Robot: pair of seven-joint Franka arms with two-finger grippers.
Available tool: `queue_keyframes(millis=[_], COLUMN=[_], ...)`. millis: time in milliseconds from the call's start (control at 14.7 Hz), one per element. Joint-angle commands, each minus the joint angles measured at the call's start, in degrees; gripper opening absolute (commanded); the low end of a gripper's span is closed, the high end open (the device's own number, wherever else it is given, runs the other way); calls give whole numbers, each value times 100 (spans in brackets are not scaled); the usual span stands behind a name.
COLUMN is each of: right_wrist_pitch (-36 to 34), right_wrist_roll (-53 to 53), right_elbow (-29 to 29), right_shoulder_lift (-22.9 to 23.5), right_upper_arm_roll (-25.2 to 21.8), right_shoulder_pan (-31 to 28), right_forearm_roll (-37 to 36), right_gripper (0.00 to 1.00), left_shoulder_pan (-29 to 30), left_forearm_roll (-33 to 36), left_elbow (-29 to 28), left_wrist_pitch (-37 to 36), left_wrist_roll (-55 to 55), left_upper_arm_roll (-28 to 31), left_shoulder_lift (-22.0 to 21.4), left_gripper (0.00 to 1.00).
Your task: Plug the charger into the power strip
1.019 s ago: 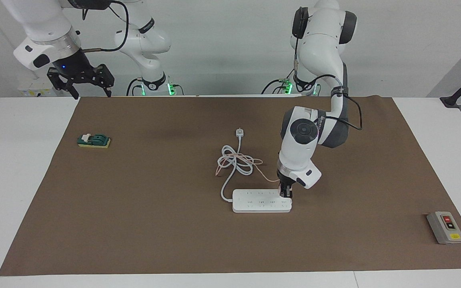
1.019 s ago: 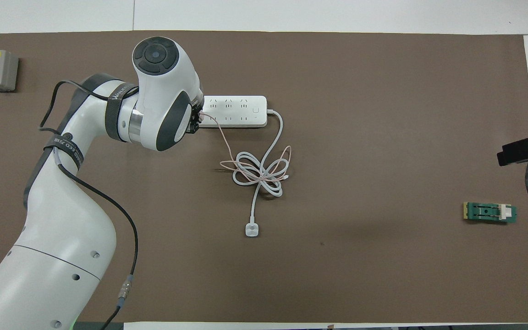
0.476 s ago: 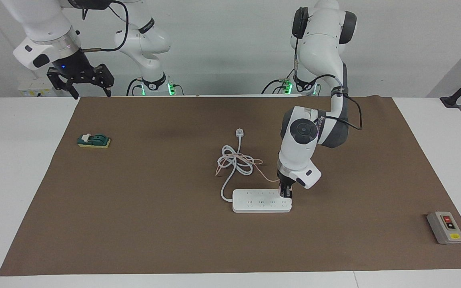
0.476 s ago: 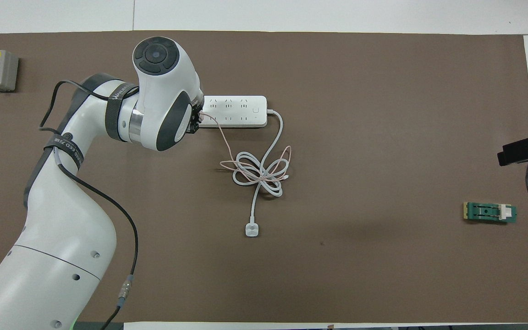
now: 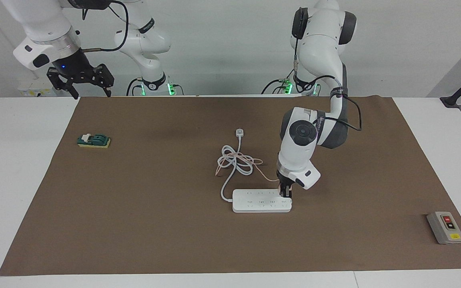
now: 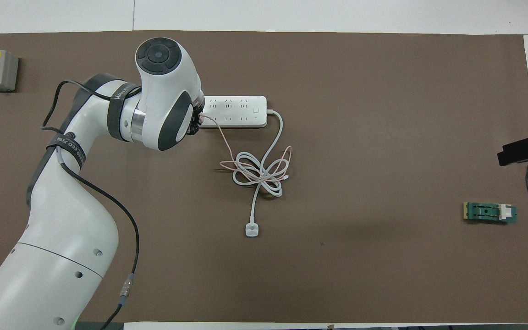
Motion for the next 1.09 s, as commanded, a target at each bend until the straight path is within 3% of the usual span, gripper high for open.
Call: queue_keyframes(millis=[0,1019], right_wrist_pitch=[144,135], right_wrist_roll=[47,47], right_elbow=[-160,-169], right_shoulder_lift=[-130,-130], right_upper_arm_roll=[47,47], right_shoulder_pan=[-56,-65], right_forearm_roll=[-126,-126], right_gripper=[100,100], left_shoulder_pan=[-25,-43], left_forearm_roll=[87,70], left_elbow=[-50,-296], left_wrist_pitch=[-388,252], left_wrist_roll=[151,63], left_upper_arm_roll=[33,24], left_shoulder_lift=[40,232], left_gripper=[0,0])
